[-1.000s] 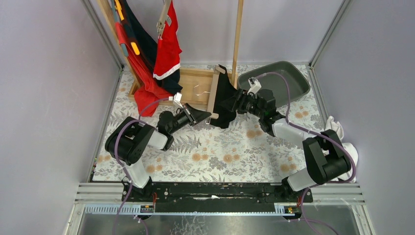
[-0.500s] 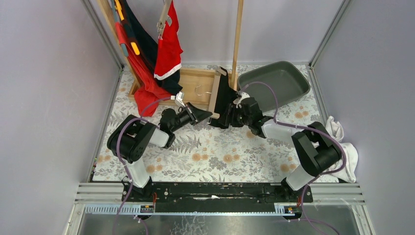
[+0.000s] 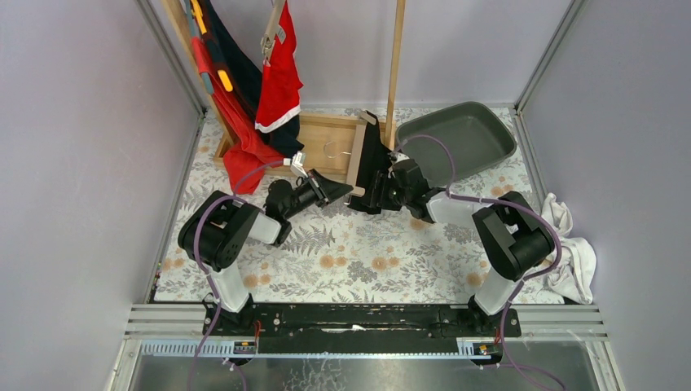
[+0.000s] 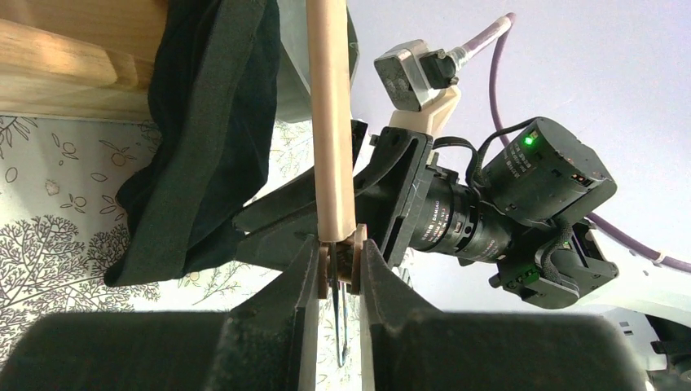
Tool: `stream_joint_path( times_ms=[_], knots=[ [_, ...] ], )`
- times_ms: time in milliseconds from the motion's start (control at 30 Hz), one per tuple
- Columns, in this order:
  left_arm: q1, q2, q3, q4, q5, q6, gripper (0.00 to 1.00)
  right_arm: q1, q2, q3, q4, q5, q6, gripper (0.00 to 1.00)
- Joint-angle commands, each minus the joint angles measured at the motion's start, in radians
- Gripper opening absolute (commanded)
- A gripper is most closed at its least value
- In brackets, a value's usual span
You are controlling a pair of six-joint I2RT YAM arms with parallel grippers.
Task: Clip the underwear to the hanger
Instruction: Clamp the underwear onto the hanger.
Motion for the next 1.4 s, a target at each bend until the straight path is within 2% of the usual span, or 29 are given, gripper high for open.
stream_joint_path(
  times_ms=[0,400,667,700,733,833,867,933,1233,1267,1300,1333,1367],
  knots=[
    [0.011,0.003,0.012,0.080,0.011,-0.004,0.00,0.019,0.033,0.069,-0.003,0.037,0.025,0.61],
    [0.020,0.019,0.012,0.096,0.015,-0.020,0.00,0.021,0.144,0.108,0.051,0.044,0.073,0.62],
    [0.023,0.044,0.011,0.121,0.016,-0.037,0.00,0.022,0.182,0.098,0.095,0.052,0.095,0.53],
    [0.025,0.044,0.009,0.121,0.013,-0.037,0.00,0.022,0.181,0.093,0.102,0.057,0.096,0.51],
    [0.026,0.043,0.007,0.121,0.013,-0.037,0.00,0.022,0.180,0.088,0.101,0.069,0.094,0.44],
    [0.028,0.037,0.002,0.118,0.005,-0.038,0.00,0.021,0.173,0.092,0.063,0.114,0.074,0.16],
    [0.031,0.032,-0.004,0.117,0.000,-0.037,0.00,0.022,0.166,0.092,0.046,0.131,0.064,0.10],
    [0.035,0.020,-0.019,0.114,-0.018,-0.037,0.00,0.021,0.141,0.083,0.026,0.156,0.037,0.06],
    [0.025,-0.011,-0.057,0.116,-0.094,-0.052,0.00,-0.015,0.015,0.063,-0.095,0.235,-0.082,0.06],
    [0.019,-0.014,-0.059,0.116,-0.105,-0.052,0.00,-0.021,0.002,0.060,-0.098,0.231,-0.100,0.10],
    [0.012,-0.015,-0.059,0.115,-0.113,-0.052,0.00,-0.028,-0.008,0.062,-0.105,0.220,-0.116,0.20],
    [0.004,-0.013,-0.055,0.113,-0.123,-0.053,0.00,-0.030,-0.021,0.062,-0.108,0.217,-0.131,0.34],
    [-0.004,-0.011,-0.052,0.110,-0.130,-0.054,0.00,-0.030,-0.038,0.060,-0.106,0.214,-0.138,0.43]
  ],
)
